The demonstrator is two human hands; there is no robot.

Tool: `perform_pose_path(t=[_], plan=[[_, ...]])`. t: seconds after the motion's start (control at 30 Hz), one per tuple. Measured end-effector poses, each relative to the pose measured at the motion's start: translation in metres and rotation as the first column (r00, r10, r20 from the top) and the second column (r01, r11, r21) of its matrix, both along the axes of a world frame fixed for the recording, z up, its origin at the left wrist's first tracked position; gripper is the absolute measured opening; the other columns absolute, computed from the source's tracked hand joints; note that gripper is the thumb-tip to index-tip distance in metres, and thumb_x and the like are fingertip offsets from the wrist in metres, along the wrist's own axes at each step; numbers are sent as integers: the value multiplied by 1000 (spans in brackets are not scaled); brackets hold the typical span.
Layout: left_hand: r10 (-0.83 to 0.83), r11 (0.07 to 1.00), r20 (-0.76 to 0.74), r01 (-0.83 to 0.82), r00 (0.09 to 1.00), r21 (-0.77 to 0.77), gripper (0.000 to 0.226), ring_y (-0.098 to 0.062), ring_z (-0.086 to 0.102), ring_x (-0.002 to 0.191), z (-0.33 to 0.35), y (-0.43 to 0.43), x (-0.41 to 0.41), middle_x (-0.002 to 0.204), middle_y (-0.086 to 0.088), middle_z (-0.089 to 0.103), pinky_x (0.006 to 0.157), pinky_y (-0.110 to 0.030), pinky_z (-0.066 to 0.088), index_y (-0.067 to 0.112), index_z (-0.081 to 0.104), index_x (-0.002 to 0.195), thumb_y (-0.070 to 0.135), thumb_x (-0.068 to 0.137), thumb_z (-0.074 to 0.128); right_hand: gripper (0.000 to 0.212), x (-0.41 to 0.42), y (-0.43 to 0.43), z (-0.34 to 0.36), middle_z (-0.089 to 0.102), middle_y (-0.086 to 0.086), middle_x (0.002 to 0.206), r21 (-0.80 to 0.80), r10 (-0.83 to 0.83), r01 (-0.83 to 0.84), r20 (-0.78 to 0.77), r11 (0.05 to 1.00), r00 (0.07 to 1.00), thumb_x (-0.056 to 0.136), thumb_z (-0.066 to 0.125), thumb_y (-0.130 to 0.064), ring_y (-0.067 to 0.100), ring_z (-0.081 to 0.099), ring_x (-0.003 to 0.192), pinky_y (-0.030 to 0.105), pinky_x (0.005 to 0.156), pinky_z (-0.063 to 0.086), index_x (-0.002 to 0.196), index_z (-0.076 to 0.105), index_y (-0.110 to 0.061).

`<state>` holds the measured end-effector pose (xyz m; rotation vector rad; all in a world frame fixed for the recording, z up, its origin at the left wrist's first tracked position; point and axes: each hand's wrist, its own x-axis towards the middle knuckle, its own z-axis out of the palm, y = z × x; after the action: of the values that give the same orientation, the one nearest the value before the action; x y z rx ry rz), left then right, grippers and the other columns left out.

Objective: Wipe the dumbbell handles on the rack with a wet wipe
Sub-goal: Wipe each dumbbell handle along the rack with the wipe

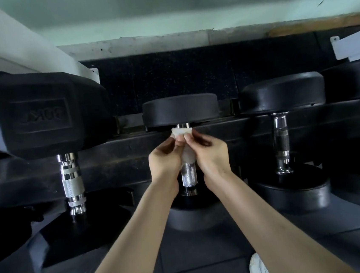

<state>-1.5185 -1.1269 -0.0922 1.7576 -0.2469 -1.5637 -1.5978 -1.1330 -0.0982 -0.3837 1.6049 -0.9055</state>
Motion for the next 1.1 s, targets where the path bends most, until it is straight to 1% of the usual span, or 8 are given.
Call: perform_pose_path(t=[0.1, 0.2, 0.33, 0.43, 0.5, 0.77, 0.93, 1.1], plan=[[-30, 999, -13, 31, 999, 35, 25, -5, 65, 71, -1, 13, 6, 89, 0, 70, 61, -14, 52, 14, 66, 108, 23, 85, 68, 23, -5, 14, 3, 69, -9, 84, 16, 72, -72, -12, 997, 997, 84, 69, -9, -4, 67, 69, 7, 62, 50, 107, 68, -9], [-27, 999, -25, 28, 999, 31, 3, -1, 64, 56, 2, 12, 6, 69, 8, 70, 47, -14, 49, 22, 66, 87, 23, 85, 68, 15, -3, 9, 6, 69, -7, 81, 32, 66, -65, -25, 997, 998, 83, 70, -9, -1, 66, 70, 9, 65, 52, 98, 71, -9], [-2, 1000, -22, 2, 1000, -22, 10, 1, 63, 50, 5, -11, 5, 64, 9, 68, 45, -16, 50, 26, 64, 77, 23, 86, 66, 3, 1, -16, 3, 73, 6, 88, 14, 47, -46, -57, 999, 997, 82, 71, -8, 13, 69, 80, 24, 78, 56, 81, 73, -11], [-49, 997, 15, 50, 999, -63, 6, -2, 66, 63, 2, -15, 4, 70, 10, 69, 61, -23, 54, 22, 67, 89, 27, 86, 66, 21, 1, -21, 1, 73, 8, 97, -4, 59, -59, -42, 998, 997, 83, 71, -11, 15, 69, 91, 29, 89, 54, 103, 71, -4], [-86, 993, 40, 89, 995, -73, 30, -9, 66, 79, 1, -9, 5, 86, 4, 68, 78, -27, 54, 12, 64, 112, 26, 86, 65, 28, -2, -12, 1, 72, 7, 99, -7, 88, -88, -30, 996, 996, 84, 71, -14, 14, 69, 91, 28, 87, 55, 111, 68, -5], [-272, 959, 115, 279, 955, -54, 47, 2, 61, 63, -14, 30, 16, 76, 11, 64, 60, -12, 52, 7, 55, 128, 18, 85, 68, 7, -23, 28, -6, 74, 4, 92, 26, 314, -314, -15, 949, 949, 84, 71, -18, 19, 71, 90, 40, 89, 55, 86, 71, -25], [-331, 930, 84, 340, 940, -138, 31, -16, 64, 80, -8, 15, 22, 84, 2, 68, 75, -39, 56, 18, 64, 116, 12, 85, 66, 20, -20, 6, -2, 73, 9, 95, 10, 269, -268, -37, 963, 963, 79, 75, -10, 23, 70, 92, 42, 88, 55, 99, 72, -9], [-226, 944, 117, 247, 967, -220, 20, 6, 58, 51, -5, -11, 17, 68, 7, 65, 49, -9, 45, 3, 67, 104, 15, 88, 63, 11, -11, -27, -6, 74, 8, 93, -56, 161, -162, -22, 985, 987, 77, 76, -10, 21, 70, 92, 42, 89, 55, 88, 73, -13]])
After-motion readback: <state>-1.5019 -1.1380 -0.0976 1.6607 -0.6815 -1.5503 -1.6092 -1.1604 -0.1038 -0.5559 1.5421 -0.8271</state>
